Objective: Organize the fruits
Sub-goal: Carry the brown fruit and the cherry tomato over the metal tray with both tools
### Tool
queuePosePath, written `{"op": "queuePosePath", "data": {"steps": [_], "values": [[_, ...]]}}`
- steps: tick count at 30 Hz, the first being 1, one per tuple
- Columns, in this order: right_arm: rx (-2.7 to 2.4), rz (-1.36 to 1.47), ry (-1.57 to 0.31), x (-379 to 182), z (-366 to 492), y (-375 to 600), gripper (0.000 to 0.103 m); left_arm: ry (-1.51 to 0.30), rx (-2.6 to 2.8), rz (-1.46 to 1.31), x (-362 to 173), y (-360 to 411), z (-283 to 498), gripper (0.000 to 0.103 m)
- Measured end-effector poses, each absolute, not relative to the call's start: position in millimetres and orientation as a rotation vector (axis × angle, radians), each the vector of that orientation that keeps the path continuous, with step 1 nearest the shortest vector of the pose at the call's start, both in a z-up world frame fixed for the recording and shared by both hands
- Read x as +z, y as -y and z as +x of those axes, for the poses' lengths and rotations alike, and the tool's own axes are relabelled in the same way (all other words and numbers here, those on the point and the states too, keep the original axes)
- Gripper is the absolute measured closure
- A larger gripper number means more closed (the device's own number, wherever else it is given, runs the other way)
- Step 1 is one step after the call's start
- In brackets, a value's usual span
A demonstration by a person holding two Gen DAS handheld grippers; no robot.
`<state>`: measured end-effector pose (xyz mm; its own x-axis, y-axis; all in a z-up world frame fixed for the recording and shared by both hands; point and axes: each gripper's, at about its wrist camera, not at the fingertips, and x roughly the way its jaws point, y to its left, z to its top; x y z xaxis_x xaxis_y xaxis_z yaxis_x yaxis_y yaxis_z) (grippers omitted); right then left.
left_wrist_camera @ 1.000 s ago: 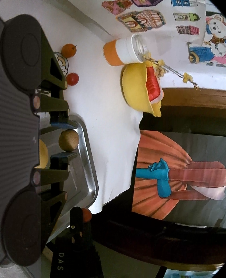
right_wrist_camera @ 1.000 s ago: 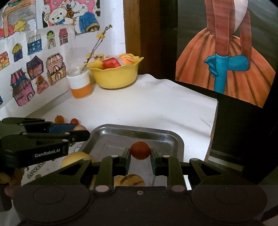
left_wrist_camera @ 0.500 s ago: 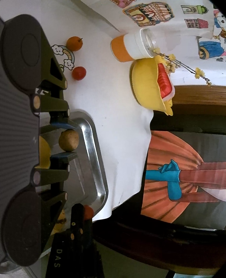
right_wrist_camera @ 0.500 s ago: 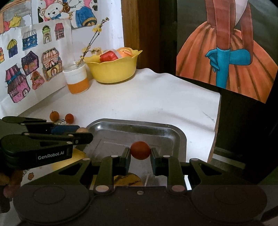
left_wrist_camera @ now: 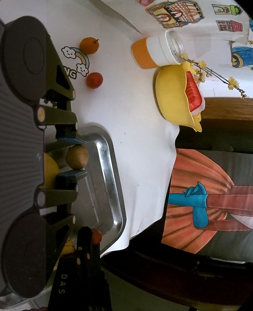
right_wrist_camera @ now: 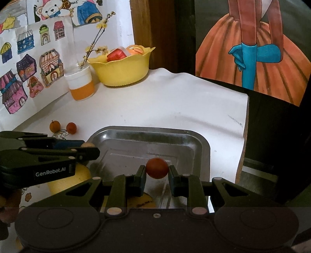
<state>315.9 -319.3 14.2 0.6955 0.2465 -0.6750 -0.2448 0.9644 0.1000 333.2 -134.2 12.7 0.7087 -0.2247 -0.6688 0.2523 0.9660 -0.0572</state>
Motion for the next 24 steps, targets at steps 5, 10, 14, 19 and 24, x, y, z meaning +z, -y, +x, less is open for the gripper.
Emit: {"op": "queuePosePath", "data": {"steps": [5,10,14,19,24], "values": [[0.276,0.011,-0.759,12.1,319.4,320.1,0.077,-0.746,-0.265,0.033,11.5,135.2,336.4,0.072],[0.278,0.016,-0.763,10.7,320.6,319.2,0.077,-0.755,-0.264,0.032,9.9,136.1,338.5,0.072],[0.279,0.017,-0.764,10.7,321.1,319.6,0.077,-0.757,-0.263,0.032,9.5,136.0,339.7,0.072],[0.279,0.019,-0.765,10.3,321.4,319.4,0.076,-0.756,-0.264,0.030,9.7,136.0,339.9,0.072],[0.275,0.020,-0.765,9.7,321.4,318.6,0.076,-0.754,-0.263,0.031,9.5,136.1,340.1,0.072]]}}
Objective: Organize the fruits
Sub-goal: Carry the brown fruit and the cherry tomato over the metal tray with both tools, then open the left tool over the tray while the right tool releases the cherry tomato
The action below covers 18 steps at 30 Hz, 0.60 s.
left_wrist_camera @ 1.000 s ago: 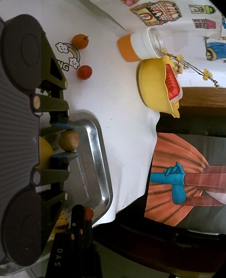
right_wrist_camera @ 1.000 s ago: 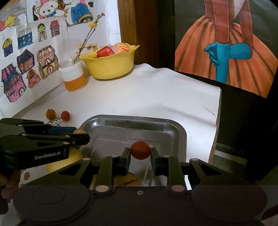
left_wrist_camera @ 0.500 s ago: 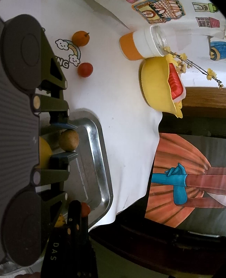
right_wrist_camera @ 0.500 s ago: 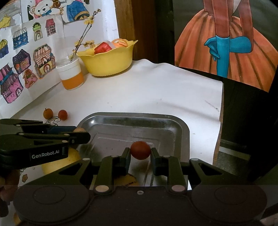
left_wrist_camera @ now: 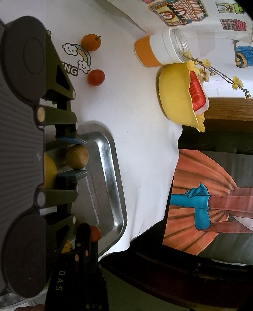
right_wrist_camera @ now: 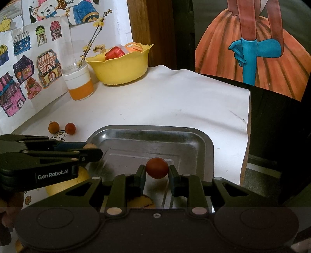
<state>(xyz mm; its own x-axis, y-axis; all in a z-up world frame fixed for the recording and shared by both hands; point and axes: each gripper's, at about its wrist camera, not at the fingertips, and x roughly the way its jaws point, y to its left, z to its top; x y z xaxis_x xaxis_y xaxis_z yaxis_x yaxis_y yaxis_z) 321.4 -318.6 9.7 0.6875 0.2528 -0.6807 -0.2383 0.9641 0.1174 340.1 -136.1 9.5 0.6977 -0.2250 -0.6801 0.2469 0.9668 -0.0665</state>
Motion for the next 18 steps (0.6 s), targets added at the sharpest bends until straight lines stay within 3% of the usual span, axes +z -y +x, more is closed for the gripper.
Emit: {"op": "queuePosePath", "data": {"steps": [12,15,16,18], "values": [[0.254,0.033,-0.764,10.1,318.1,321.9,0.069,-0.754,-0.255,0.025,10.6,135.8,337.7,0.068],[0.240,0.040,-0.758,11.5,315.4,324.6,0.061,-0.751,-0.248,0.017,12.7,134.3,335.9,0.054],[0.236,0.045,-0.756,12.6,314.3,325.9,0.060,-0.744,-0.240,0.013,14.2,133.0,334.4,0.043],[0.227,0.051,-0.747,15.4,311.3,327.1,0.055,-0.731,-0.229,0.007,17.1,130.9,332.3,0.039]]}}
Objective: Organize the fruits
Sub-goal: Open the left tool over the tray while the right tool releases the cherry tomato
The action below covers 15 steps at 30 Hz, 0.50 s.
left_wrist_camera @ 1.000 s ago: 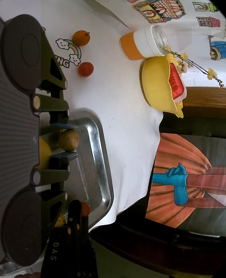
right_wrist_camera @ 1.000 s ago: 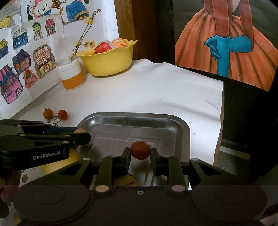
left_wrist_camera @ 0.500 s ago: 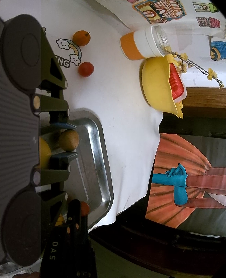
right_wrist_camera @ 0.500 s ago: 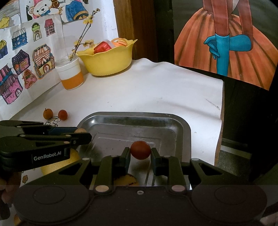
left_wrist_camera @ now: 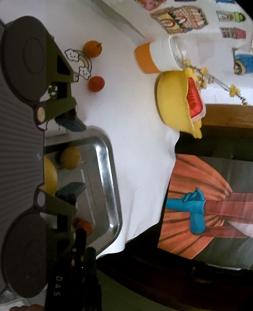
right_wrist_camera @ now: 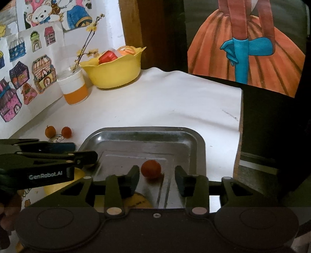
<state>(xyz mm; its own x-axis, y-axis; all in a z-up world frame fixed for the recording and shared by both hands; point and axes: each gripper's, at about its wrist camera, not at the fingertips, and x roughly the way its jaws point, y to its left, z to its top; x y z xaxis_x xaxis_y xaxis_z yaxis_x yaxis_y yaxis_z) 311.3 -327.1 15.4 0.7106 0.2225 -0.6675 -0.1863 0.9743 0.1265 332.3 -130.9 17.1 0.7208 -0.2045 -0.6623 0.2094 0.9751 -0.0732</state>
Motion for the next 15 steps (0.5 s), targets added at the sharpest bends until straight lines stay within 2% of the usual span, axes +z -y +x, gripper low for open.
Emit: {"op": "queuePosePath", "data": {"steps": [3,5,11,15], "values": [[0.216,0.053,-0.727,21.1,305.3,329.3,0.046,-0.724,-0.221,-0.001,22.1,127.5,329.7,0.033],[0.211,0.058,-0.712,25.9,300.8,330.6,0.041,-0.712,-0.209,-0.006,26.5,124.8,325.9,0.023],[0.202,0.067,-0.663,43.1,281.7,331.9,0.021,-0.682,-0.193,-0.027,41.3,115.4,310.5,0.005],[0.204,0.066,-0.634,55.4,263.8,330.6,0.008,-0.657,-0.182,-0.041,51.1,107.8,295.4,0.001]]}}
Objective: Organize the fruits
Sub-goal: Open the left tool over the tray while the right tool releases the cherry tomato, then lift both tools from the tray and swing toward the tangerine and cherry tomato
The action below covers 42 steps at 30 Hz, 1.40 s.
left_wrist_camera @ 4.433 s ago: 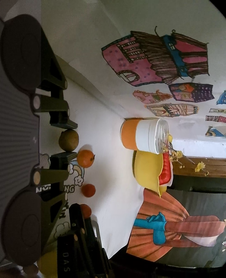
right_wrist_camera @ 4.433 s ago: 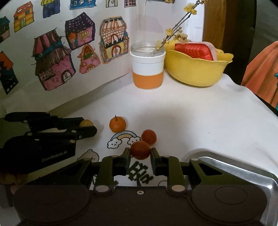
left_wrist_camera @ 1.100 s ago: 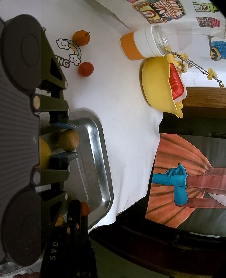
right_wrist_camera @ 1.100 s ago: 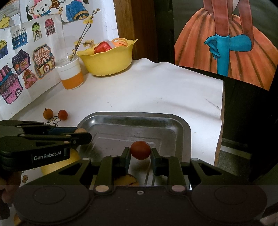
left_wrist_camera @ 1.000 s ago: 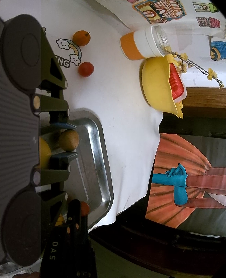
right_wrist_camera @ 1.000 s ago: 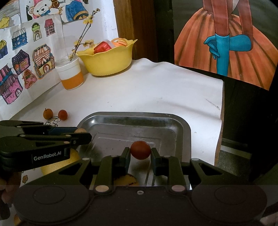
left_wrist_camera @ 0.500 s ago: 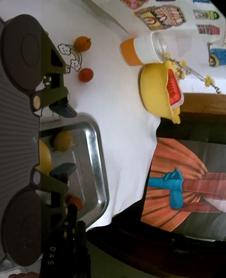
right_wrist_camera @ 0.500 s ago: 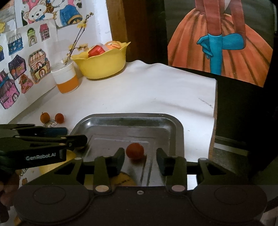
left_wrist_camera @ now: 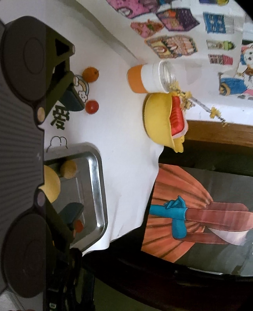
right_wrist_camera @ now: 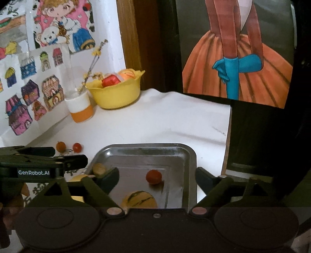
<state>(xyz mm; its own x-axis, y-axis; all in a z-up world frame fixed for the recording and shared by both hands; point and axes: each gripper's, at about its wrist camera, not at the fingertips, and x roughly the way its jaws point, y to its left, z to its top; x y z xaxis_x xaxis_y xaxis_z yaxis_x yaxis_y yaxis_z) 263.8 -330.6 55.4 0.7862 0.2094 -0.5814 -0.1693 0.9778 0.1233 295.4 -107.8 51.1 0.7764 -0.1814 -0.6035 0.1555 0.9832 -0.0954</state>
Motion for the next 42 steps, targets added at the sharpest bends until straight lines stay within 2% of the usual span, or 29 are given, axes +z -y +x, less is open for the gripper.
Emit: {"op": "queuePosePath", "data": {"steps": [5,13,26,42], "values": [[0.220,0.038,-0.595,70.7,235.1,322.0,0.001,-0.631,-0.178,-0.044,60.0,98.2,271.1,0.001],[0.247,-0.006,-0.582,79.2,181.8,306.1,0.001,-0.595,-0.182,-0.024,68.0,81.0,221.8,0.001],[0.253,-0.046,-0.699,62.1,111.8,274.5,0.001,-0.627,-0.214,0.066,52.3,56.7,160.2,0.001],[0.333,-0.047,-0.795,47.1,97.7,217.6,0.001,-0.708,-0.148,0.020,30.1,14.5,122.6,0.000]]}}
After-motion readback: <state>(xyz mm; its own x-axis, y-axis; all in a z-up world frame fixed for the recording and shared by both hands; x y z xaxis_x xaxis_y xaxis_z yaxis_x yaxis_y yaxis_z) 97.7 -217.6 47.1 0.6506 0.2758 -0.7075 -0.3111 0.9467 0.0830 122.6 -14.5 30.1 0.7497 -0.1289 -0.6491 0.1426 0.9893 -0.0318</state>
